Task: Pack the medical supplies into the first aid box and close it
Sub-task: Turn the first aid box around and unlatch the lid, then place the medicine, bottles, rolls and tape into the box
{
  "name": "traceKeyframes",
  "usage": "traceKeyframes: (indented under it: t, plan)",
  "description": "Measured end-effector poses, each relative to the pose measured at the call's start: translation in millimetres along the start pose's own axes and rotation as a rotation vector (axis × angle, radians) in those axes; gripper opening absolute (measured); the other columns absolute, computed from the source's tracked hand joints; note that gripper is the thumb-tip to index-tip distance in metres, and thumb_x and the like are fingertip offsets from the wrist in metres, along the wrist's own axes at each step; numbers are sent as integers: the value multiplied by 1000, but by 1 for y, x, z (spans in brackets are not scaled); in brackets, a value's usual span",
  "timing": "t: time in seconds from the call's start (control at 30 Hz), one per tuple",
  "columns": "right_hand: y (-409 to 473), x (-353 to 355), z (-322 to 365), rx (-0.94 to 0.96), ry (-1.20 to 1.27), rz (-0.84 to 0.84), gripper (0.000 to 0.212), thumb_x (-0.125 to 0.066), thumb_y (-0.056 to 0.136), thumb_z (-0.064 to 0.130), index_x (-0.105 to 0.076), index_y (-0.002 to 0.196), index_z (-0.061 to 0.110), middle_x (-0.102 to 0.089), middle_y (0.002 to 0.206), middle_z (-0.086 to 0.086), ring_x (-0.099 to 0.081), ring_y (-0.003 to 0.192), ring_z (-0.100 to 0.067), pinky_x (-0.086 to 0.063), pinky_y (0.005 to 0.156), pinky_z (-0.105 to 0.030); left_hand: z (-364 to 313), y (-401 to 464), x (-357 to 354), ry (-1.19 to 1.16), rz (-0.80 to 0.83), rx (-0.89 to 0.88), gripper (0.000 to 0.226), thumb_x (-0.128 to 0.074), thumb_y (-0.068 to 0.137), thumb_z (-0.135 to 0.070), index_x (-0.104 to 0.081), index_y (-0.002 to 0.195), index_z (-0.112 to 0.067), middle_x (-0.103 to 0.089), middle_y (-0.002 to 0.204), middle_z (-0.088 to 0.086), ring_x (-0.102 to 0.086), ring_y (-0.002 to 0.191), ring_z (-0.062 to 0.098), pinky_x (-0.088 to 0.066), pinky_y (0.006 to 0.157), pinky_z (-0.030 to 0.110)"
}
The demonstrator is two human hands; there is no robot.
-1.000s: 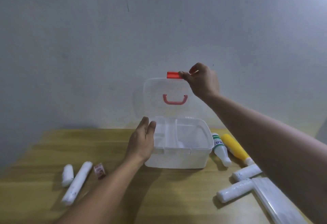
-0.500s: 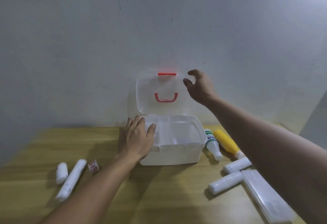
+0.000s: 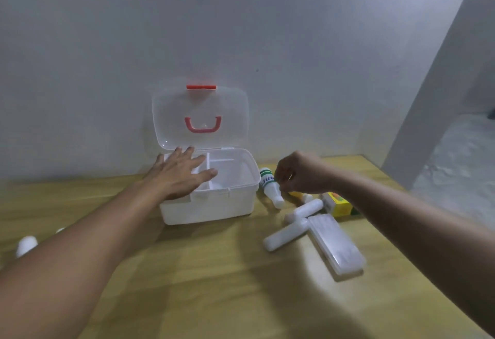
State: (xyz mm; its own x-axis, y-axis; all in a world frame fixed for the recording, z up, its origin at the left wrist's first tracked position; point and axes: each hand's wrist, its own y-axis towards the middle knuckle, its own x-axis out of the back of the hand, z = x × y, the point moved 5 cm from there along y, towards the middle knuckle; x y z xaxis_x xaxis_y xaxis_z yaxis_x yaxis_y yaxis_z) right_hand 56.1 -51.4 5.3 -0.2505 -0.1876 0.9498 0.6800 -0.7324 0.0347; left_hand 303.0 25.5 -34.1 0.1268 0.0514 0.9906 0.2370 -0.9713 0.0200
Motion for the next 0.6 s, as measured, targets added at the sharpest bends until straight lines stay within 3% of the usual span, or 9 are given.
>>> traceKeyframes:
  t: [0.13, 0.27, 0.37, 0.5, 0.6]
  plan:
    - [-16, -20, -20, -5, -106, 59, 16, -66, 78, 9, -75, 90, 15, -75, 85, -1, -61, 70, -9, -44, 61, -17, 0, -1, -1, 15, -1, -4, 76, -19, 85, -73, -12, 150, -35, 0, 162, -2, 1, 150, 20, -2, 120, 52]
    - [-9, -19, -42, -105, -170, -60, 19, -63, 79, 14, -74, 94, 19, -74, 92, -4, -66, 86, -26, -55, 74, -33, 0, -1, -1, 14, -7, -1, 77, -20, 86, -73, -9, 151, -33, 0, 162, -3, 1, 150, 18, -2, 120, 50]
    - [1, -17, -56, -231, -217, -149, 18, -69, 77, 23, -69, 93, 17, -70, 95, -6, -64, 88, -30, -51, 67, -32, 1, 0, -2, 20, 1, 8, 77, -20, 86, -73, -9, 151, -33, 2, 162, -4, 2, 150, 17, -1, 120, 50]
    - [8, -28, -67, -342, -283, -68, 46, -76, 66, 42, -58, 101, 17, -63, 96, -5, -60, 92, -29, -51, 70, -34, 0, 0, -3, 41, 17, 8, 74, -18, 87, -72, -8, 151, -36, 5, 162, -4, 4, 150, 18, 0, 120, 50]
    - [13, -32, -71, -354, -291, -93, 43, -72, 70, 33, -55, 106, 15, -63, 100, -6, -59, 93, -29, -49, 70, -34, -1, -1, -3, 45, 20, 2, 71, -17, 88, -71, -7, 150, -39, 6, 162, -3, 5, 150, 19, 2, 120, 50]
